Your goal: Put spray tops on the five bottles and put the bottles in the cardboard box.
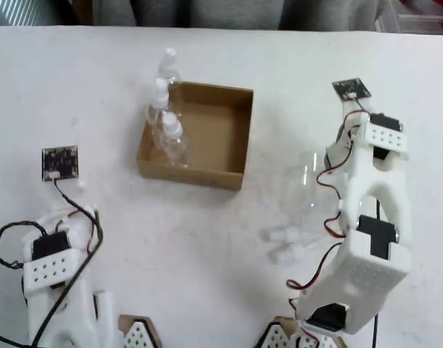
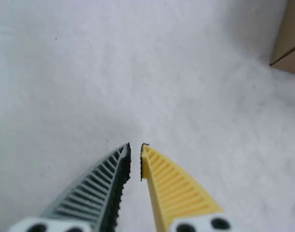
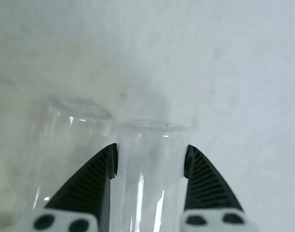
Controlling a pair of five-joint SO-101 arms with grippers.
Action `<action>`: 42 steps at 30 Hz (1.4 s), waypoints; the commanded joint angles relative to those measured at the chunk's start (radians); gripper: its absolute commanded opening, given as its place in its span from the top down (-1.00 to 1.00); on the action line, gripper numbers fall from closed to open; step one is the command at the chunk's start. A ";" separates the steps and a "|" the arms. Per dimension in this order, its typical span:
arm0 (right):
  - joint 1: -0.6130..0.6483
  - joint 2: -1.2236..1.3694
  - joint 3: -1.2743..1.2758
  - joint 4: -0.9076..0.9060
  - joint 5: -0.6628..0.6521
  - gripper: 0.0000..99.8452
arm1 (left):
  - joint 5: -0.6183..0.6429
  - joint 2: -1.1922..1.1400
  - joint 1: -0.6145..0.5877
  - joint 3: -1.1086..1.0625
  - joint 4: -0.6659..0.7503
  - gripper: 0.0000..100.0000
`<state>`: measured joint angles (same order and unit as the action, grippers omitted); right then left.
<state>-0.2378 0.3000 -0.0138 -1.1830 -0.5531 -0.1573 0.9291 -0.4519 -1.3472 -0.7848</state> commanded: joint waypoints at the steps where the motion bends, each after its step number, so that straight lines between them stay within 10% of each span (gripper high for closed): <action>1: 0.059 -0.139 -0.169 -0.171 -0.014 0.96 | -0.011 -0.005 -0.005 0.003 0.021 0.88; 19: 0.707 -0.639 0.011 -0.535 -0.015 0.96 | -0.011 -0.005 -0.010 0.003 0.021 0.88; 28: 1.064 -0.751 0.397 -0.366 -0.015 0.96 | -0.011 -0.005 -0.010 0.003 0.021 0.88; 42: 1.158 -0.748 0.755 -0.018 -0.097 0.75 | -0.011 -0.005 -0.010 0.003 0.021 0.88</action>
<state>0.9099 -0.4166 0.7319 -1.2367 -0.6375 -0.1588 0.9291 -0.4519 -1.3472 -0.7848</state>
